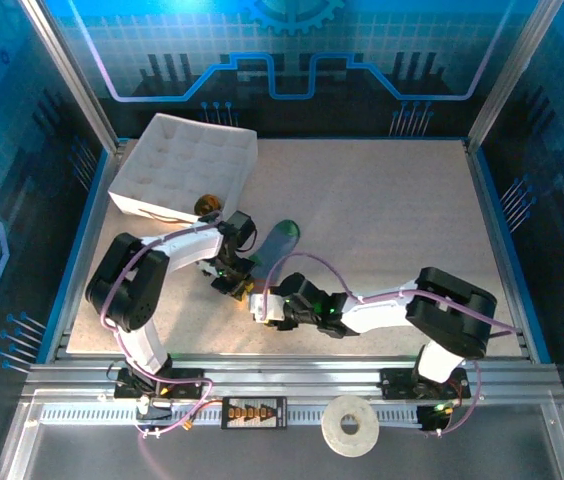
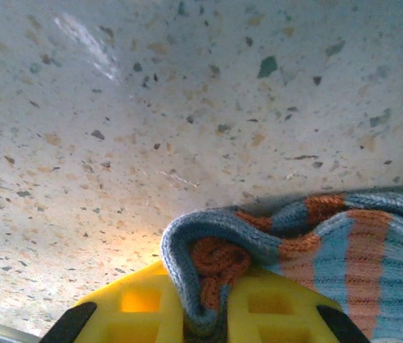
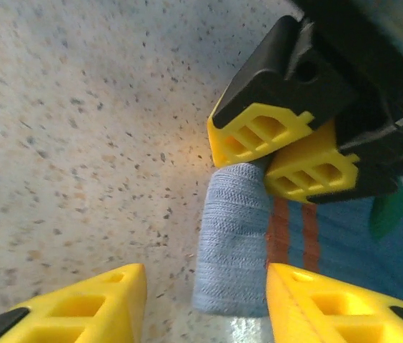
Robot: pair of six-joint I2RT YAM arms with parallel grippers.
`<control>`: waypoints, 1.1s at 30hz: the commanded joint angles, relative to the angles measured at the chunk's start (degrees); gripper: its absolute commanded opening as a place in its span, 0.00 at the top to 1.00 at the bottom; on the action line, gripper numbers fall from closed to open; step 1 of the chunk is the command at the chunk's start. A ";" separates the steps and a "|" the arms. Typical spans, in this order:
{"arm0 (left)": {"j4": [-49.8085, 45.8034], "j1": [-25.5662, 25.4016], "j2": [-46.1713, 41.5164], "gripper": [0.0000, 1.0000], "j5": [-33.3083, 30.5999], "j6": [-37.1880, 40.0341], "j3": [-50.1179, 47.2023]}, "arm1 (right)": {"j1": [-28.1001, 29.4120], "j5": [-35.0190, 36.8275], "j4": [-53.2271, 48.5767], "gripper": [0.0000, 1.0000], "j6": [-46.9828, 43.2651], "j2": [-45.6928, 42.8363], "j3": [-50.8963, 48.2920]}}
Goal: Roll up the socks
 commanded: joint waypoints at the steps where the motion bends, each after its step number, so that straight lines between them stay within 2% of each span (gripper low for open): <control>1: -6.25 -0.13 4.09 0.97 -1.29 1.20 -2.34 | 0.87 5.24 0.78 0.60 -6.64 2.67 3.40; 9: -5.79 0.16 4.28 0.97 -0.98 1.83 -1.45 | 1.42 6.89 -3.01 0.78 -5.09 7.70 7.24; 13: -6.07 0.36 3.09 0.97 -1.21 2.25 -1.16 | 0.57 6.67 -6.50 0.88 0.10 9.28 8.07; 16: -5.89 0.73 1.06 0.93 -1.29 2.43 -1.41 | -0.60 3.10 -11.32 0.97 4.56 9.28 7.80; 19: -4.04 1.39 -2.81 0.77 -1.04 1.65 -3.16 | -2.73 -3.69 -14.86 1.00 10.00 9.31 7.56; 21: -2.28 2.10 -5.88 0.61 -0.42 0.65 -4.96 | -4.21 -9.05 -17.36 1.00 12.96 10.00 7.96; 23: -0.75 2.92 -8.20 0.51 0.87 -0.22 -6.65 | -4.75 -11.23 -18.82 1.00 14.59 10.85 8.23; 29: 0.89 5.30 -14.95 0.30 0.94 -1.45 -8.97 | -6.65 -16.76 -23.02 1.00 18.45 13.82 10.02; 31: 1.86 5.54 -17.10 0.25 0.26 -1.69 -9.67 | -7.57 -19.15 -23.81 1.00 19.65 14.50 10.75; 33: 3.56 5.50 -18.78 0.24 0.54 -1.61 -10.78 | -8.93 -21.55 -24.70 1.00 21.36 15.17 11.65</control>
